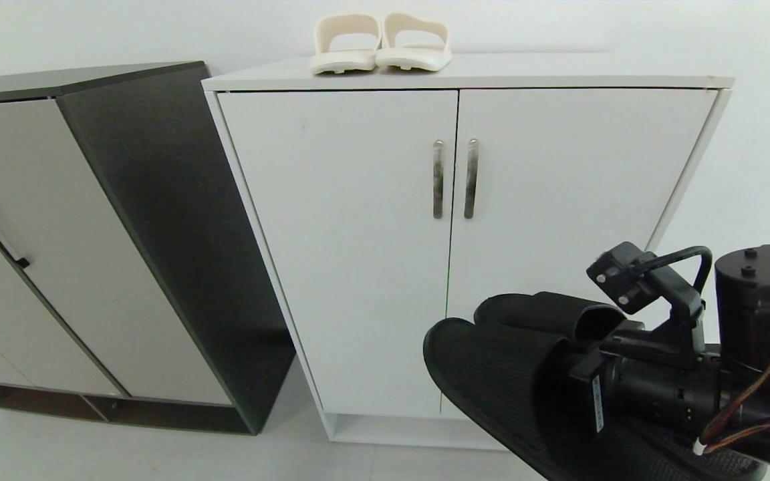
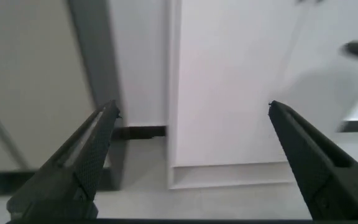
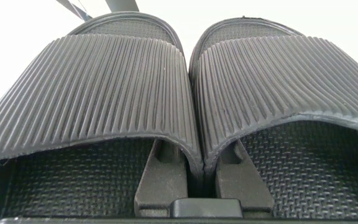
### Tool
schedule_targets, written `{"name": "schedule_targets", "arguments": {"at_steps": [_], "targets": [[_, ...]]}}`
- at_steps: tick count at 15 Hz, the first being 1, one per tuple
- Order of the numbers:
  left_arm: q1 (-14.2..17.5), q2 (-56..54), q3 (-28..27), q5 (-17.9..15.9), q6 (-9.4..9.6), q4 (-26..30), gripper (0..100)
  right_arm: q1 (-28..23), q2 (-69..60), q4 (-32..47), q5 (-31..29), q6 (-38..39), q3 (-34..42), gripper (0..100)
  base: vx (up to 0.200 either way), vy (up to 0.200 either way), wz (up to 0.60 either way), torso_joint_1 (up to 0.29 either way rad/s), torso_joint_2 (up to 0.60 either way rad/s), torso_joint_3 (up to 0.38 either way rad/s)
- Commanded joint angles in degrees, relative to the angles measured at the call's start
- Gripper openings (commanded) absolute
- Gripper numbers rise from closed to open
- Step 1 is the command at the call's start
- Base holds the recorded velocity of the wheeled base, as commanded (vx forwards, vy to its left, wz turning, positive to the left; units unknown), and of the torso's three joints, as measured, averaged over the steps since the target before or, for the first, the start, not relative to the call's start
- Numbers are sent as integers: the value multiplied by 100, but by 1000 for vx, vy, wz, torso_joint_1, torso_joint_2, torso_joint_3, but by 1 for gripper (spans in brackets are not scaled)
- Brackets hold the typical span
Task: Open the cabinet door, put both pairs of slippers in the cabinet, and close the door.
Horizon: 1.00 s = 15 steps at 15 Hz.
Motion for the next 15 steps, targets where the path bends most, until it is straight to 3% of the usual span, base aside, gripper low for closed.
{"name": "schedule_targets", "arguments": {"at_steps": [1,3,4,5,6,7,8,10,15], "targets": [[-17,1974,-1151,-1161,-395,-222,100,2,-23,1,-16,-27,2,0,0,0,0,0,0,0],[-43,2870,-1177,-1732,-386,-890,100,-16,-32,1,-25,-114,46,0,0,0,0,0,0,0],[-281,3846,-1204,-2066,-395,-1848,100,-60,-32,-7,-43,-158,63,0,0,0,0,0,0,0],[-518,4206,-1239,-2075,-413,-2199,100,-60,-32,1,-34,-158,72,0,0,0,0,0,0,0],[-1335,4901,-1344,-1987,-465,-2788,100,-60,-14,-7,-34,-158,72,0,0,0,0,0,0,0],[-1696,5120,-1441,-1829,-501,-2920,100,-60,-14,1,-34,-158,72,0,0,0,0,0,0,0],[-2574,5621,-1828,-1302,-518,-2999,100,-60,-6,1,-25,-158,89,0,0,0,0,0,0,0],[-3383,6210,-2478,-792,-606,-3008,100,-69,12,1,-25,-158,107,0,0,0,0,0,0,0],[-3779,7458,-3726,-766,-641,-3008,100,-60,38,1,1,-158,186,0,0,0,0,0,0,0]]}}
